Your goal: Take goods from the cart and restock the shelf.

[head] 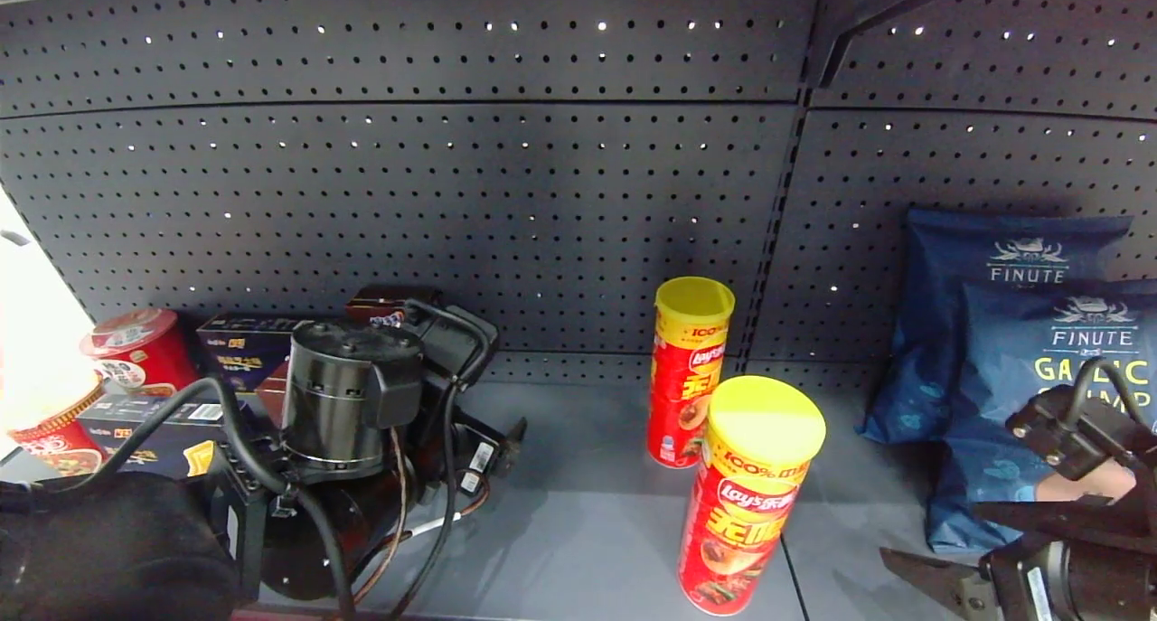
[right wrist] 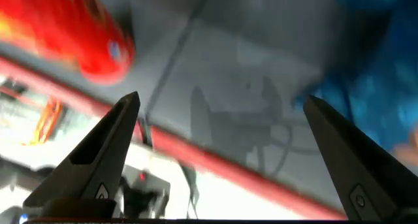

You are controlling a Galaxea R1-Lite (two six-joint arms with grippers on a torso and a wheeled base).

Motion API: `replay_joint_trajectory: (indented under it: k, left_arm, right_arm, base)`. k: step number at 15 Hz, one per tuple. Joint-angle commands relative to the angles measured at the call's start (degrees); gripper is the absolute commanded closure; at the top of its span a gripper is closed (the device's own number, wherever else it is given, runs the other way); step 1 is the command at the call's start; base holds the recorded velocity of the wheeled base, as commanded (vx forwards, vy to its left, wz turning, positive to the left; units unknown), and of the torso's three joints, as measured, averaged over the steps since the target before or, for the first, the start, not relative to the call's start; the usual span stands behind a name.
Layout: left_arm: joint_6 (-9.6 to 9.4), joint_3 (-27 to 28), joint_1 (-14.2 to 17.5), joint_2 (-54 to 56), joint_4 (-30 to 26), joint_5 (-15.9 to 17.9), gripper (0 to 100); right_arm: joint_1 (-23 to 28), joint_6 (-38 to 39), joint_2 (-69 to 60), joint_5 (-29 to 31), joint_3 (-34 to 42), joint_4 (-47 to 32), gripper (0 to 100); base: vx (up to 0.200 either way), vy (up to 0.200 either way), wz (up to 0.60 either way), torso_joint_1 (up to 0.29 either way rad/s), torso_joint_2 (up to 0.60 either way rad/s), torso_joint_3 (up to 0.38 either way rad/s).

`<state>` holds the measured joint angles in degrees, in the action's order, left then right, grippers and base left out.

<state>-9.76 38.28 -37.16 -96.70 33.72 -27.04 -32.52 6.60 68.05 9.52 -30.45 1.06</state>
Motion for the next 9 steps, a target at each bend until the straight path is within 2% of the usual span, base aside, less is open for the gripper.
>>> replay_joint_trajectory:
  k: [1,9]
  left_arm:
    - [0.01,0.1,0.3,-0.8,0.0,0.0,0]
    - [0.01,3.8,1.1,-3.3,0.0,0.0,0]
  right_arm:
    - [-1.0,-0.1,4.3,0.4,0.4,1.3,0]
    - [-1.8,-0.5,15.4,1.2,-7.4,1.5,0]
  base:
    - [0.000,0.000,0.00,0.000,0.00,0.000]
    - [0.000,0.000,0.00,0.000,0.00,0.000]
